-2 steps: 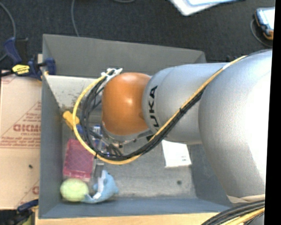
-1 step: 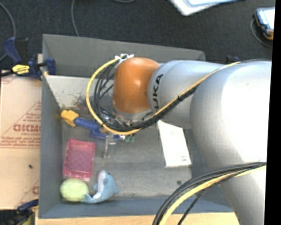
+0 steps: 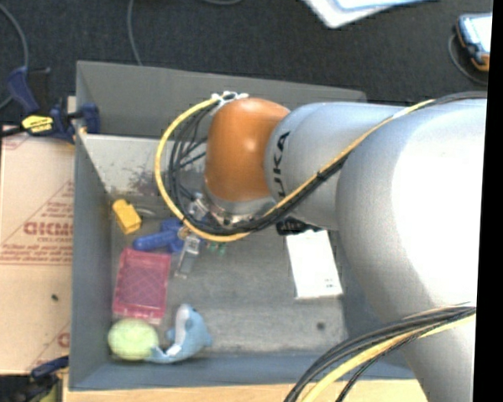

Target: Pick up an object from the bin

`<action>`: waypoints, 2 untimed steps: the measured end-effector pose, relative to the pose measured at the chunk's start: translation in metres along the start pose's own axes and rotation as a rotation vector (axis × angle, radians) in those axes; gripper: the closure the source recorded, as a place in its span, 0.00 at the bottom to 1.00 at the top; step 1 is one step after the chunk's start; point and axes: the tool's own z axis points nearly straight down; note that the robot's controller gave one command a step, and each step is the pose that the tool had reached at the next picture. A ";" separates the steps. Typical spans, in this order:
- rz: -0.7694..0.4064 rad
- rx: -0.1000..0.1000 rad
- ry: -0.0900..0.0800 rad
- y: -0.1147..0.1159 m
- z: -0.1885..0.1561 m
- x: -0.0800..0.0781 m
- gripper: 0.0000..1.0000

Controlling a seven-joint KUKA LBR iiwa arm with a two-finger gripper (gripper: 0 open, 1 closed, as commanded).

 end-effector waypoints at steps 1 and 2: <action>-0.354 0.000 -0.006 -0.002 0.027 -0.018 0.00; 0.108 -0.003 -0.009 0.017 0.029 -0.017 0.00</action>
Offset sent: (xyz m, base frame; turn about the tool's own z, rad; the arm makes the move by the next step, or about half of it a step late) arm 0.0180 0.0131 -0.0313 0.1106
